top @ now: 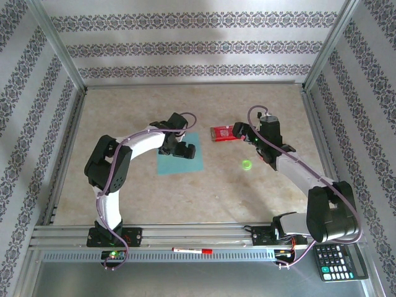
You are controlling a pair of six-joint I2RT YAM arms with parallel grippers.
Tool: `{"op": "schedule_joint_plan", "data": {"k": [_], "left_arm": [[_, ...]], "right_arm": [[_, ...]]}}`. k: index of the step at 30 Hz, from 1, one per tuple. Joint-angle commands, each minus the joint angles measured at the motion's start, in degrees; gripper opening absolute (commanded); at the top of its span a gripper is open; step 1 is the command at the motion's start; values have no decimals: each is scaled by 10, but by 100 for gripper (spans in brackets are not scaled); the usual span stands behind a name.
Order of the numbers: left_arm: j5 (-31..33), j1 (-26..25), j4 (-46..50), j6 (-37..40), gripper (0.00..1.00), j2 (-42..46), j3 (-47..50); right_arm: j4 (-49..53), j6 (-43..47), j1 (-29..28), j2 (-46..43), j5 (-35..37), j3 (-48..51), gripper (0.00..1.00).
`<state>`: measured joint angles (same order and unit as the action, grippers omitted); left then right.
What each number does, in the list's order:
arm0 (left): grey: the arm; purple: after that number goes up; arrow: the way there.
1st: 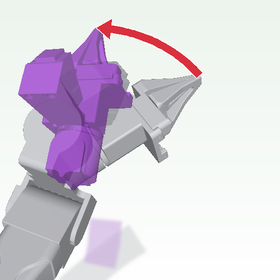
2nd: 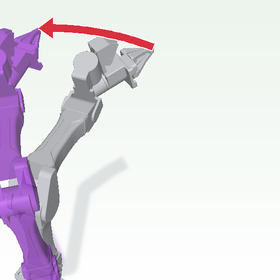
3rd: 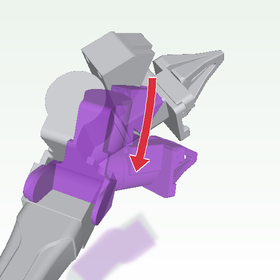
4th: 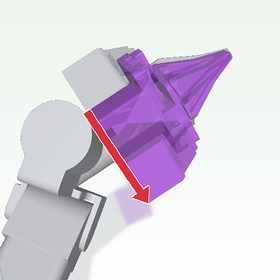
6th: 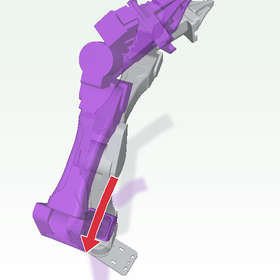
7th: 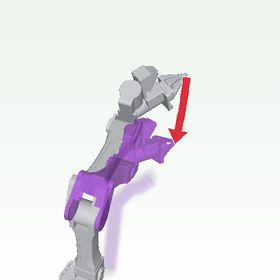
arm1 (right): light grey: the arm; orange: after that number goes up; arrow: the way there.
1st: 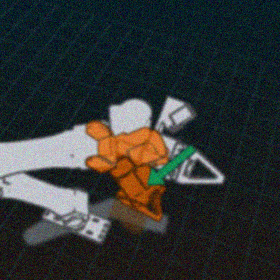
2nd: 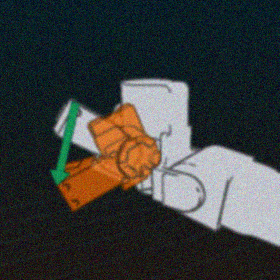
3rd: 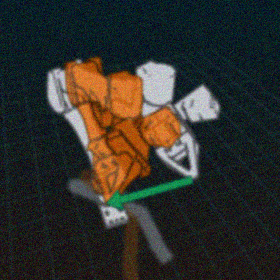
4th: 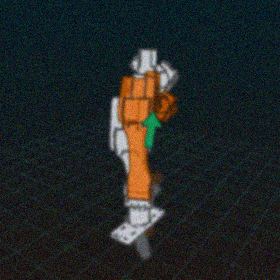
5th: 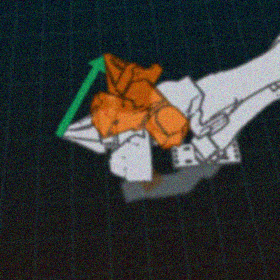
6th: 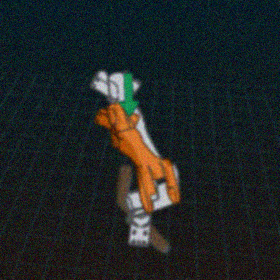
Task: Fold a paper plane with a square sheet of paper (pick it up from the middle)
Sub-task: Move the square sheet of paper to the center of the table, then first fold the square sheet of paper in half at the center of the table.
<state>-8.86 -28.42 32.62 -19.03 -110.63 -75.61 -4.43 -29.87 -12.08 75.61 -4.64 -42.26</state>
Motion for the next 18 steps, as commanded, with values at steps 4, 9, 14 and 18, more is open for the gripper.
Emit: {"op": "schedule_joint_plan", "data": {"k": [4,9,14,18], "left_arm": [[48,15,28,-108,100,32,-1],[88,-21,28,-176,100,7,-17],[124,-47,65,-199,100,-27,-61],[131,-51,74,-202,100,-40,-75]], "right_arm": [[30,3,16,-33,-4,6,98],[30,2,21,-27,-9,0,98],[29,4,23,-10,-23,-11,98],[27,3,27,-10,-27,-8,98]]}}
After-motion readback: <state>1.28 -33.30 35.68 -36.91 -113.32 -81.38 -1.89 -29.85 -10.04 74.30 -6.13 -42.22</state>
